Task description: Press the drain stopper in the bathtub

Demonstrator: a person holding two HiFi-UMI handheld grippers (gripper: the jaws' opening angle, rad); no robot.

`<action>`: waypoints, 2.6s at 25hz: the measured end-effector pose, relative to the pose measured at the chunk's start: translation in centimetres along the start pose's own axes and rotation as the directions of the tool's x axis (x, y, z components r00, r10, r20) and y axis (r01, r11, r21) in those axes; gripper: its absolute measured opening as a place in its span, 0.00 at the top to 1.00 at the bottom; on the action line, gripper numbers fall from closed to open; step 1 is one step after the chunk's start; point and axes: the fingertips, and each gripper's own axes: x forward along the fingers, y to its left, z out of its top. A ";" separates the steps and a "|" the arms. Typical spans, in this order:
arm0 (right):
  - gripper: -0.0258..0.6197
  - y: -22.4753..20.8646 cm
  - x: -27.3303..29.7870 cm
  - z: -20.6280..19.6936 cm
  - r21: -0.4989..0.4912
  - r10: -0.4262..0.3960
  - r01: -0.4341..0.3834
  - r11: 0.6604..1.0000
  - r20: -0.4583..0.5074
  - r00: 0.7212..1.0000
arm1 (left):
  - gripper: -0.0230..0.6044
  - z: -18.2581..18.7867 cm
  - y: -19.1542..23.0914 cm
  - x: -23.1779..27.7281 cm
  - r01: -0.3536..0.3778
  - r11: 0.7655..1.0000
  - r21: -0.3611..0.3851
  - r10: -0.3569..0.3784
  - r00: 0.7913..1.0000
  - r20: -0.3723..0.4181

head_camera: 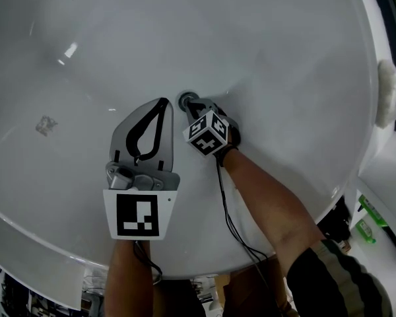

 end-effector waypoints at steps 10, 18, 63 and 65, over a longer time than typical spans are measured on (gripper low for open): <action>0.93 0.0 0.1 0.0 -0.004 0.020 -0.020 1.000 0.007 1.000 | 0.95 -0.8 -1.0 0.5 0.030 0.997 0.077 -0.027 0.999 -0.040; 0.94 0.0 -1.4 1.5 -0.020 0.028 -0.026 0.999 0.069 0.997 | 0.95 -0.6 -0.8 0.6 0.009 0.996 0.093 -0.007 1.000 -0.026; 0.94 8.2 -56.9 18.8 0.130 -0.075 -0.013 0.991 0.645 0.761 | 0.95 26.0 -12.2 -21.2 0.119 0.972 0.205 -0.137 0.988 0.075; 0.94 8.9 -60.6 19.5 0.115 -0.074 -0.004 0.993 0.666 0.742 | 0.95 28.7 -13.6 -23.0 0.118 0.971 0.207 -0.141 0.985 0.103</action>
